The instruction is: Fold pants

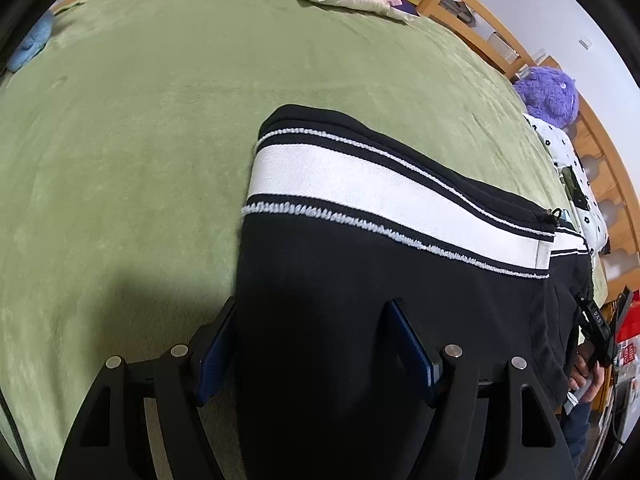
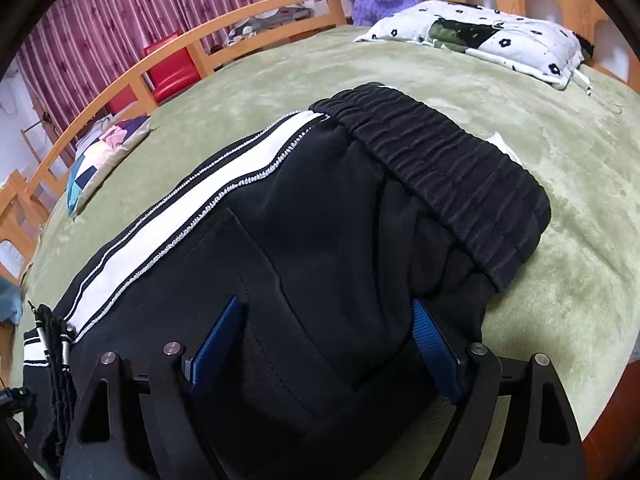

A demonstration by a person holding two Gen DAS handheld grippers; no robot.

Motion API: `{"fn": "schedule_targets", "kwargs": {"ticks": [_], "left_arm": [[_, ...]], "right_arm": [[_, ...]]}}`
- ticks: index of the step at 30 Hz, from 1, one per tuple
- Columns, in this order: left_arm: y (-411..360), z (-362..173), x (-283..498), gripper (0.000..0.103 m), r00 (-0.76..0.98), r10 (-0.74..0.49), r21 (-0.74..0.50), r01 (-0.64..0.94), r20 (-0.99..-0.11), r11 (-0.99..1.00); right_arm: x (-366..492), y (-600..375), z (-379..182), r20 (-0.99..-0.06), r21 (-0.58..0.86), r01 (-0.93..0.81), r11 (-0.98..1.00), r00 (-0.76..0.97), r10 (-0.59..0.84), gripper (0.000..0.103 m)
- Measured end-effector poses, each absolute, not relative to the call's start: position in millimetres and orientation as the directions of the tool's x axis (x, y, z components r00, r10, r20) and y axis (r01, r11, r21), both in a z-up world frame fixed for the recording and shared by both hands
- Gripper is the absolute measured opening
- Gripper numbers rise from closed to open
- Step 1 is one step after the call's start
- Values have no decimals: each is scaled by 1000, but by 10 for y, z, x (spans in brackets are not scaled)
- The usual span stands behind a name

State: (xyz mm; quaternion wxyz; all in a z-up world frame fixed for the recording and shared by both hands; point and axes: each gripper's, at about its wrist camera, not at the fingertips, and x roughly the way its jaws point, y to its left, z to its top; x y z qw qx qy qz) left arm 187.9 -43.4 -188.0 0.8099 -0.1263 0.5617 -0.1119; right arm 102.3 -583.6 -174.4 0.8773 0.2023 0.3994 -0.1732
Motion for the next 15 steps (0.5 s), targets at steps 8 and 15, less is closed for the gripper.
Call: {"fn": "schedule_targets", "kwargs": {"ticks": [8, 15], "left_arm": [[-467, -1531, 1771, 13, 417, -362, -340, 128, -834, 932], [-207, -1001, 1673, 10, 502, -410, -376, 173, -762, 910]], "right_arm": [[928, -5705, -1418, -761, 246, 505, 828, 629, -157, 24], [917, -5204, -664, -676, 280, 478, 832, 714, -183, 20]]}}
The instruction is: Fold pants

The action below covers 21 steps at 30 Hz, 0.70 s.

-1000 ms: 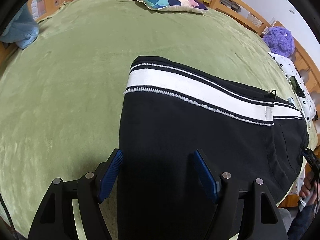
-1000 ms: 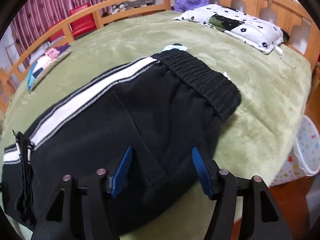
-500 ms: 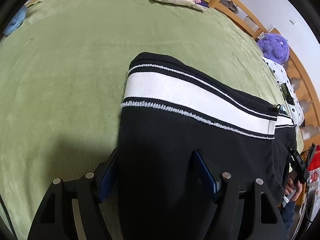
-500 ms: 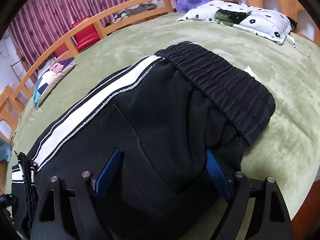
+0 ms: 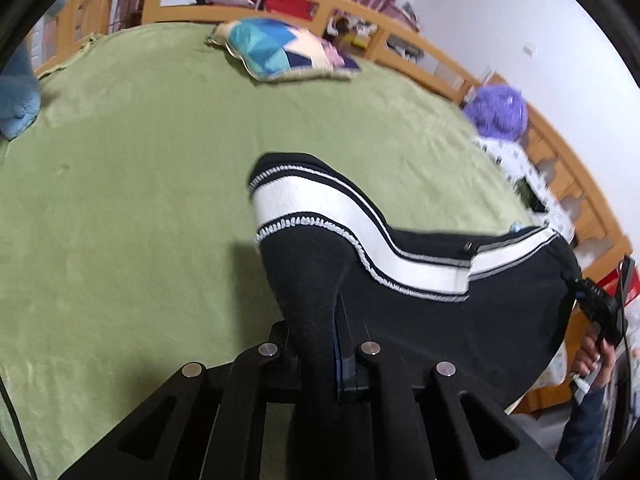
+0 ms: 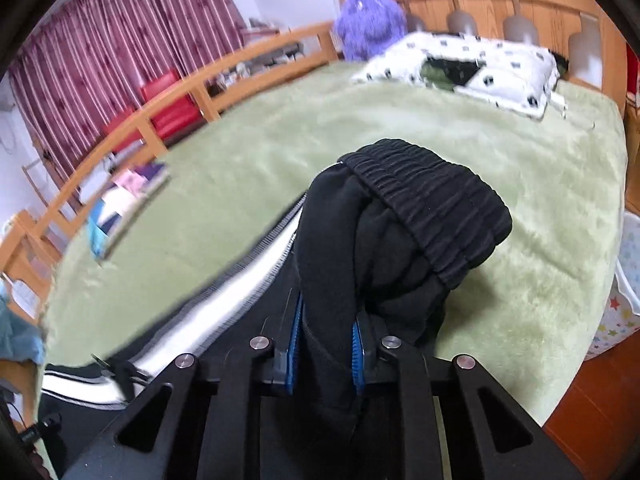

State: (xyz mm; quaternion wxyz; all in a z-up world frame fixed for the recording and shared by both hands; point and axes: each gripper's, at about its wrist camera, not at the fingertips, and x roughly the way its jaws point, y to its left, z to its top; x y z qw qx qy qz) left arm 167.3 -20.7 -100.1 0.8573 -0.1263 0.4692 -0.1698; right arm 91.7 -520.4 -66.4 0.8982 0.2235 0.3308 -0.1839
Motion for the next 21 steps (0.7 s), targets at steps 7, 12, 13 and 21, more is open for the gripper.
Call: {"fn": "schedule_targets", "kwargs": {"ticks": [7, 12, 13, 21], "left_arm": [[222, -572, 1644, 10, 566, -363, -335, 158, -740, 929], [754, -299, 1596, 10, 626, -266, -271, 90, -733, 958], [844, -262, 1582, 10, 637, -242, -252, 76, -732, 965], [1319, -677, 1671, 10, 578, -152, -206, -29, -802, 978]], "right_arm": [[1065, -4531, -207, -634, 313, 365, 877, 768, -93, 20], [1284, -3919, -30, -596, 366, 238, 900, 802, 30, 20], [1319, -3831, -23, -592, 377, 217, 901, 804, 54, 20], [1532, -3393, -380, -631, 379, 150, 913, 764, 136, 20]]}}
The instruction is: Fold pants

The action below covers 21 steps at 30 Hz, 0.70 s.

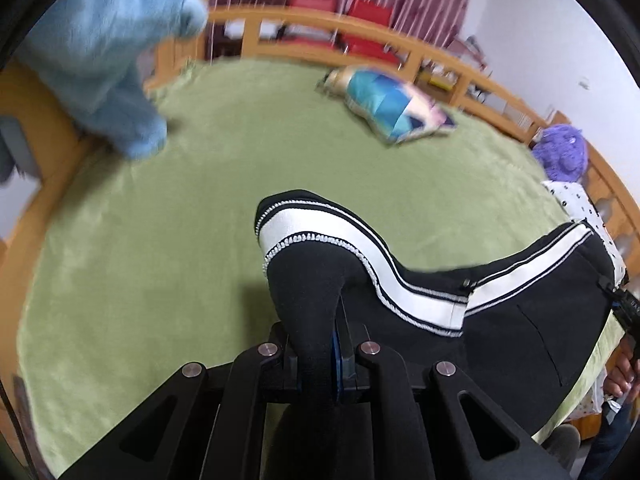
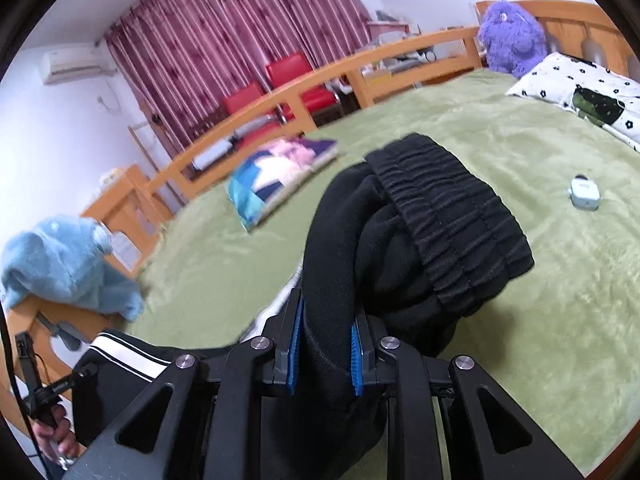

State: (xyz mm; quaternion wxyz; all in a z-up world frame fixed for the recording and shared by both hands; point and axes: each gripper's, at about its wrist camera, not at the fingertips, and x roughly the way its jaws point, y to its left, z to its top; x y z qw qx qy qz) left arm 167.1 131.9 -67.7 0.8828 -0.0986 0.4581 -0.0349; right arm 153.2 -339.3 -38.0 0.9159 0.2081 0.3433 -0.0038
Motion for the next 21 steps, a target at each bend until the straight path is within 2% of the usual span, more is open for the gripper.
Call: {"fn": "schedule_targets", "kwargs": {"ticks": [2, 5, 7, 8, 12, 16, 21], "left_arm": [[1344, -934, 1702, 12, 540, -118, -180, -63, -833, 982], [1452, -1275, 1691, 23, 481, -67, -153, -141, -874, 978], [1526, -1377, 1654, 31, 458, -67, -164, -177, -886, 970], [1558, -1399, 1608, 34, 453, -70, -173, -189, -889, 967], [1609, -1412, 1358, 60, 451, -81, -181, -183, -889, 966], [1602, -1460, 1121, 65, 432, -74, -162, -171, -899, 972], [1590, -1647, 875, 73, 396, -74, -153, -172, -915, 973]], "right_arm": [[1550, -3501, -637, -694, 338, 211, 917, 714, 92, 22], [1597, -3658, -1106, -816, 209, 314, 926, 578, -12, 35], [1537, -3685, -1365, -867, 113, 328, 938, 493, -68, 39], [1479, -3676, -1400, -870, 99, 312, 945, 488, -70, 39], [1197, -3520, -1307, -853, 2, 270, 963, 502, -139, 43], [1028, -3309, -1076, -833, 37, 251, 967, 542, -109, 43], [1062, -2687, -871, -804, 116, 116, 987, 595, 25, 43]]}}
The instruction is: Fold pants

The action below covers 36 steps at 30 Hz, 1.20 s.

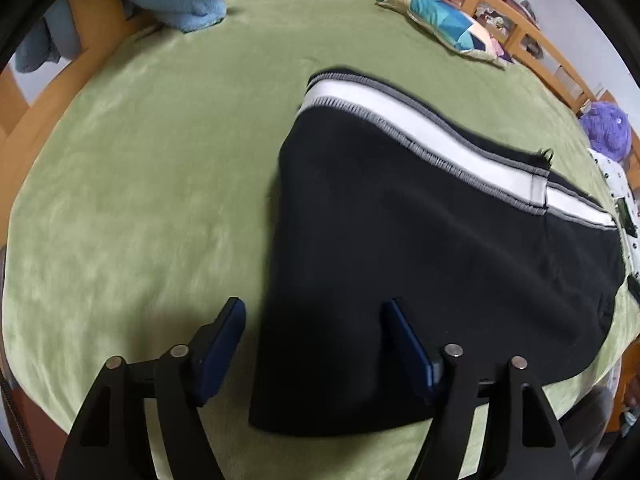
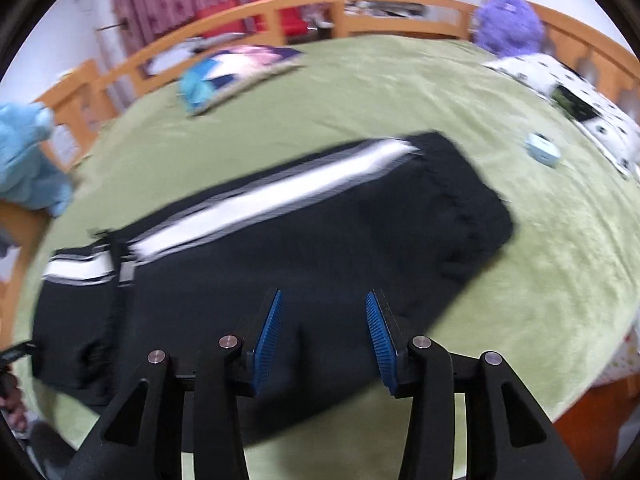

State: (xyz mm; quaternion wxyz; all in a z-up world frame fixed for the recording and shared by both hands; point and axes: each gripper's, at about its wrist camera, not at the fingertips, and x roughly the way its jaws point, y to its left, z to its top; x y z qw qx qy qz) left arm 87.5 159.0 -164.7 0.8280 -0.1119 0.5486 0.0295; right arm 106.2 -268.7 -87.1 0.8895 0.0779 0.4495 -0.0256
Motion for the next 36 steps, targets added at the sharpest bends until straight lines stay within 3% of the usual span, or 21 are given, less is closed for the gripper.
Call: {"fn": "schedule_targets", "kwargs": {"ticks": [11, 12, 13, 16, 23, 28, 34, 35, 36], "left_arm": [[1824, -1521, 564, 74, 415, -150, -244, -185, -897, 952], [1865, -1525, 538, 74, 420, -161, -262, -195, -893, 945], [1893, -1527, 520, 74, 423, -172, -277, -201, -890, 940], [1917, -1514, 483, 74, 435, -203, -311, -192, -877, 931], [1913, -1498, 473, 74, 448, -230, -335, -169, -864, 927], [1949, -1473, 504, 74, 452, -237, -345, -173, -860, 922], [2018, -1468, 547, 74, 450, -243, -359, -192, -859, 913], [2024, -1470, 550, 74, 450, -243, -359, -193, -859, 913], [2022, -1472, 554, 74, 449, -242, -358, -192, -860, 914]], "right_arm": [[1150, -1012, -1116, -807, 313, -207, 927, 457, 374, 42], [1141, -899, -1186, -822, 310, -222, 924, 426, 378, 34], [1125, -833, -1254, -838, 306, -228, 924, 396, 375, 15], [914, -699, -1393, -855, 271, -276, 922, 370, 363, 9], [842, -782, -1354, -858, 298, -331, 895, 318, 404, 10], [1282, -883, -1224, -819, 309, -274, 911, 409, 402, 27], [1722, -726, -1577, -869, 256, -247, 935, 365, 335, 25], [1725, -689, -1610, -876, 218, -257, 942, 374, 305, 22], [1710, -692, -1598, -873, 194, -262, 945, 394, 288, 10]]}}
